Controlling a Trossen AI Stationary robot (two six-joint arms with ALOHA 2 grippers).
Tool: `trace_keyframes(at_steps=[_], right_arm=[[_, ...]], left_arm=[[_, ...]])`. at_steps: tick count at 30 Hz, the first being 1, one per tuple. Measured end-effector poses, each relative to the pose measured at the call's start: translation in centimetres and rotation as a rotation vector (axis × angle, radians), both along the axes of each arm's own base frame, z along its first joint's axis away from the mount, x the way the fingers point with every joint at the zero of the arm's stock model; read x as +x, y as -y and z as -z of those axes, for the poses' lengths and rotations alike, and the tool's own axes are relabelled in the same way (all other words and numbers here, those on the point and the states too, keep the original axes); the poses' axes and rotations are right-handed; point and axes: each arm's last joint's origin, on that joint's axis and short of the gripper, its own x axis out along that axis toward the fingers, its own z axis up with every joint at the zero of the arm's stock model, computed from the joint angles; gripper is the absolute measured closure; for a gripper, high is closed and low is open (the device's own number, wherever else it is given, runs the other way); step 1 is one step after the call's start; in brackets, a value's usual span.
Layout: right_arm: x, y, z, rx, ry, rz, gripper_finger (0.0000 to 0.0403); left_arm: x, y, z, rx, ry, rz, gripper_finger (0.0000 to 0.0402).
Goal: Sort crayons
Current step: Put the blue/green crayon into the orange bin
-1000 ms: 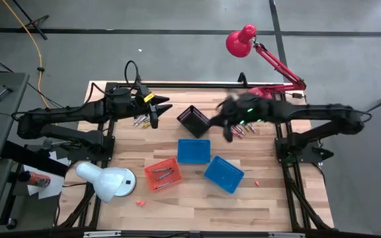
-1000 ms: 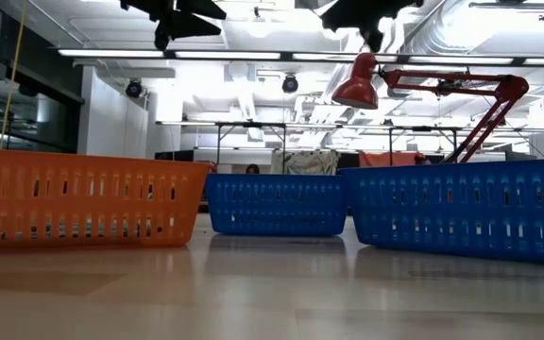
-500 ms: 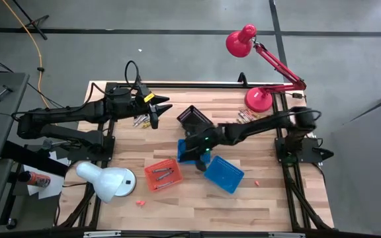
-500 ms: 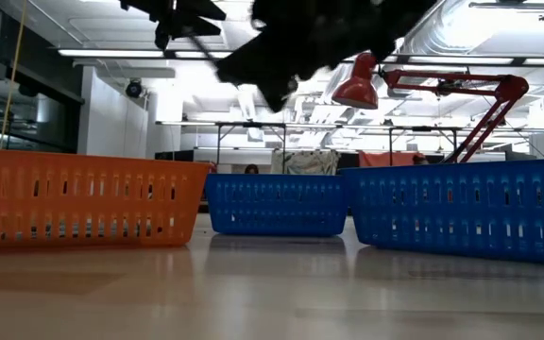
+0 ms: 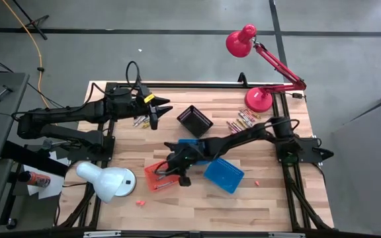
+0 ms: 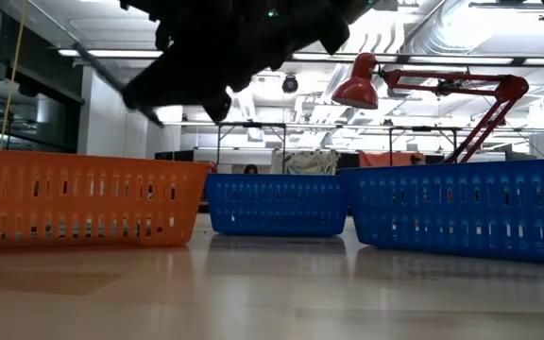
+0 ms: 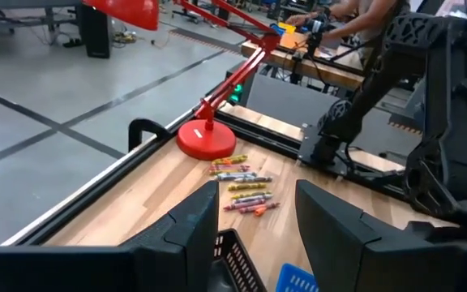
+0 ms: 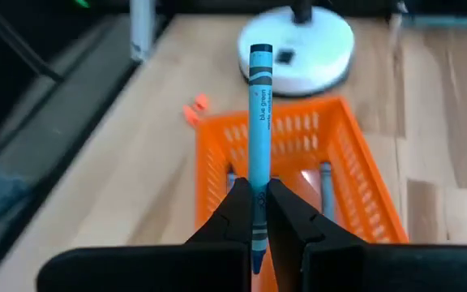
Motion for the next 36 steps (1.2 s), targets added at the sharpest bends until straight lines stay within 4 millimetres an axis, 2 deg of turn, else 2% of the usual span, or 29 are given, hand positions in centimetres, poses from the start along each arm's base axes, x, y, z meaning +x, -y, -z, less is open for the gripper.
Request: trace_keyframes(at_steps=[9,17,23,28,33,36], right_arm=[[-0.5,0.1,-0.2,-0.020,-0.081,0.047,0.0369],[-0.6,-0.5,-0.1,-0.101,-0.067,0.131,0.0285],[-0.2,-0.5,-1.2,-0.108,-0.063,0.143,0.0232],[-0.3,0.1,-3.3,-0.150,-0.182,0.139,0.0218],[-1.5,1.5,-5.3,-0.239,-0.384,0.108,0.0218],[-2.7,2.4,-5.7,-0.274,-0.520,0.081,0.0218]], left_arm=[[0.0,0.1,0.1,-0.006,-0.007,0.021,0.0248],[0.0,0.1,0.1,-0.007,-0.008,0.021,0.0248],[0.0,0.1,0.1,-0.007,-0.008,0.021,0.0248],[0.0,0.1,0.2,-0.010,-0.024,0.021,0.0248],[-0.1,0.1,0.4,-0.013,-0.043,0.021,0.0248],[-0.1,0.1,0.5,-0.014,-0.048,0.021,0.0248]])
